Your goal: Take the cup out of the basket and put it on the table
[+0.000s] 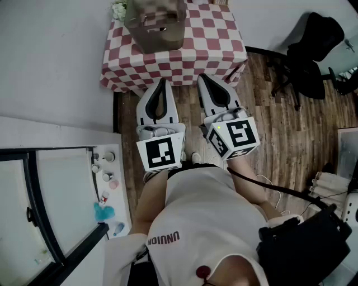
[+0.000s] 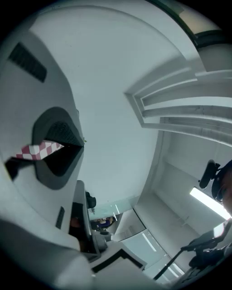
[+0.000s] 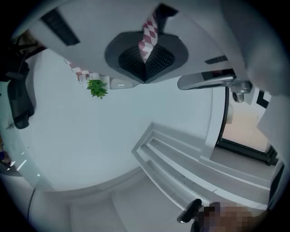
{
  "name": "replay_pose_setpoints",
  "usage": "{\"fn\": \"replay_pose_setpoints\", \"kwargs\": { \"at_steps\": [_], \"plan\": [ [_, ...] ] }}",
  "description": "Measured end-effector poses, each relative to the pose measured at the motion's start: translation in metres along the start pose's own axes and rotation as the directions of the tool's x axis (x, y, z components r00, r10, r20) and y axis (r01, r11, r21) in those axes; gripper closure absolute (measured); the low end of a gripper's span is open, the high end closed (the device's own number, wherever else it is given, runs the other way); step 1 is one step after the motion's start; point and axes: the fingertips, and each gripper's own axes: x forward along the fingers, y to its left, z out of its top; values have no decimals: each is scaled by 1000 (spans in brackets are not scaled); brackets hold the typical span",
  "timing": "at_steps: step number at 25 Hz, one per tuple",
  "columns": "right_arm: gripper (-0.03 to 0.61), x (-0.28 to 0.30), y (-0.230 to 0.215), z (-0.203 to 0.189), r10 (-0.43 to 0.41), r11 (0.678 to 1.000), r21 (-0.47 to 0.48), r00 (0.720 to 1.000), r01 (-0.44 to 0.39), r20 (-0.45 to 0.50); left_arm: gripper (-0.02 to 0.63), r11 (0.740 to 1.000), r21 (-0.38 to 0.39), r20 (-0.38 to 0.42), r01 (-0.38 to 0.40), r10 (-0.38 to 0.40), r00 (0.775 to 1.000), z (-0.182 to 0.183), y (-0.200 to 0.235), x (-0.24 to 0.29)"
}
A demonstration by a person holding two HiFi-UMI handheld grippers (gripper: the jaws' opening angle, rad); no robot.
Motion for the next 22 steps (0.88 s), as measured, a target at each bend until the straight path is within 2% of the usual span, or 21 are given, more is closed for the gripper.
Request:
{"fn": "replay_pose_setpoints", "kwargs": {
  "at_steps": [10, 15, 22],
  "plan": [
    [561, 5, 2, -5, -2, 1000, 5, 1000, 2, -10, 601, 1000, -5, -8, -7, 7, 1000, -4, 6, 0],
    [561, 9, 9, -5, 34, 997, 66, 999, -34, -4, 601, 1000, -13, -10, -12, 12, 1000, -4, 14, -1],
    [560, 19, 20, -6, 9, 998, 57, 1000, -10, 6, 601, 1000, -24, 4, 4, -4, 1000, -5, 30, -3]
  ]
}}
